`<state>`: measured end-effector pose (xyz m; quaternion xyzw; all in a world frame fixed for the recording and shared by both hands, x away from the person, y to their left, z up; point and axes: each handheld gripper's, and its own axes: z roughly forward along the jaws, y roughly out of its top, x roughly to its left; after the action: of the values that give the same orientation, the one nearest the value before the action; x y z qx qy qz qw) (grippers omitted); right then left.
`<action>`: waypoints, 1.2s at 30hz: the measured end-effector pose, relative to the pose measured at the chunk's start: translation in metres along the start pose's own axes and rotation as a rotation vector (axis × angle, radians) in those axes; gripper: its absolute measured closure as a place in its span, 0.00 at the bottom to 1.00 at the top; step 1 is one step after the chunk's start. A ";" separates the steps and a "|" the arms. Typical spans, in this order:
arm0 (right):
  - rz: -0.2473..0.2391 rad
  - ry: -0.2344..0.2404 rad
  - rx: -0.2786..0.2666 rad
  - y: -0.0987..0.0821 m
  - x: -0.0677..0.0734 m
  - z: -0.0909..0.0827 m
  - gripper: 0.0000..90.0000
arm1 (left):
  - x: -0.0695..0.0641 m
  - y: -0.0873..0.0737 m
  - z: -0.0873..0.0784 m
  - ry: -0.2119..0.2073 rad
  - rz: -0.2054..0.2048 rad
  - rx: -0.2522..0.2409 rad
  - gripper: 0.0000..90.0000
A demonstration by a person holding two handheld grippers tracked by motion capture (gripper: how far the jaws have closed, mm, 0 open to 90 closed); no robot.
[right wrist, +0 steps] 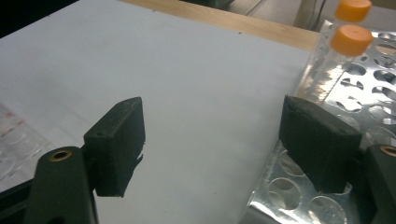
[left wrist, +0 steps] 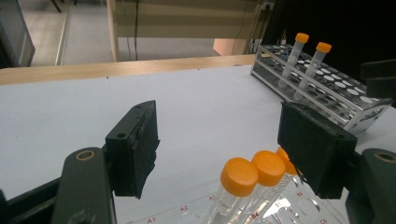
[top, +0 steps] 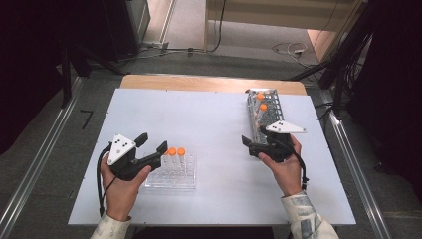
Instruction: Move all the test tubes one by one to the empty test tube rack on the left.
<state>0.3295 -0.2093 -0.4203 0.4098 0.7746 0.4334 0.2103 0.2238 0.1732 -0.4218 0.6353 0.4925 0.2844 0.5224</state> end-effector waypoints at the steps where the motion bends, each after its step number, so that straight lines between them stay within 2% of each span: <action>1: 0.002 -0.018 0.000 0.002 -0.003 0.002 0.25 | 0.000 0.000 0.000 0.001 0.000 0.001 0.33; 9: 0.033 -0.142 0.011 0.015 -0.028 0.027 0.31 | -0.001 0.002 -0.002 -0.003 0.003 -0.011 0.34; 17: 0.057 -0.207 0.049 0.026 -0.053 0.052 0.46 | -0.002 0.002 -0.001 -0.005 0.004 -0.010 0.34; 20: 0.081 -0.209 0.051 0.027 -0.062 0.057 0.53 | -0.001 0.002 -0.001 -0.005 0.008 -0.007 0.34; 23: 0.099 -0.187 0.052 0.027 -0.067 0.061 0.58 | -0.001 0.001 0.000 -0.004 0.008 -0.003 0.34; 36: 0.070 -0.171 0.083 0.026 -0.065 0.069 0.79 | -0.003 -0.001 0.002 -0.008 0.012 0.003 0.34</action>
<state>0.4259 -0.2206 -0.4375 0.4804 0.7565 0.3712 0.2434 0.2239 0.1695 -0.4223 0.6402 0.4870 0.2841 0.5217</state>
